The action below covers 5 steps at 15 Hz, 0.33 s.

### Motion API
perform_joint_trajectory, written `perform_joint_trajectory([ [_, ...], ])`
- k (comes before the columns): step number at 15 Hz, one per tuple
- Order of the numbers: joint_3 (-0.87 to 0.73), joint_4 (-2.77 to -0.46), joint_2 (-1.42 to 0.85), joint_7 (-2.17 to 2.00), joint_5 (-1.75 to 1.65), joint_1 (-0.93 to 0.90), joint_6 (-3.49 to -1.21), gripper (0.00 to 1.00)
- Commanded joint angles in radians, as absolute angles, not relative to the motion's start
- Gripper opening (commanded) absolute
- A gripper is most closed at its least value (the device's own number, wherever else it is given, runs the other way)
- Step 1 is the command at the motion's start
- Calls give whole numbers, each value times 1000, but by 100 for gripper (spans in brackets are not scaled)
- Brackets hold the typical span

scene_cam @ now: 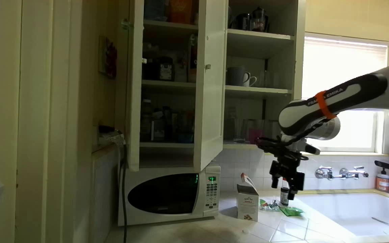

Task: Remove the box from the cupboard to the right

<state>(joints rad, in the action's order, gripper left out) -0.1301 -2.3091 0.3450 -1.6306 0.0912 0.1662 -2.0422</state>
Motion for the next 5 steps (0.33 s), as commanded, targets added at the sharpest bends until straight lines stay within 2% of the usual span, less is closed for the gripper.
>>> perform_joint_trajectory([
  [1, -113, -2349, 504, -1659, -38, 254, -1750, 100],
  [3, -121, -2273, 571, -1607, -85, 282, -1602, 100],
  [4, -115, -2302, 498, -1624, -39, 270, -1695, 100],
  [5, -116, -2283, 531, -1614, -55, 285, -1648, 100],
])
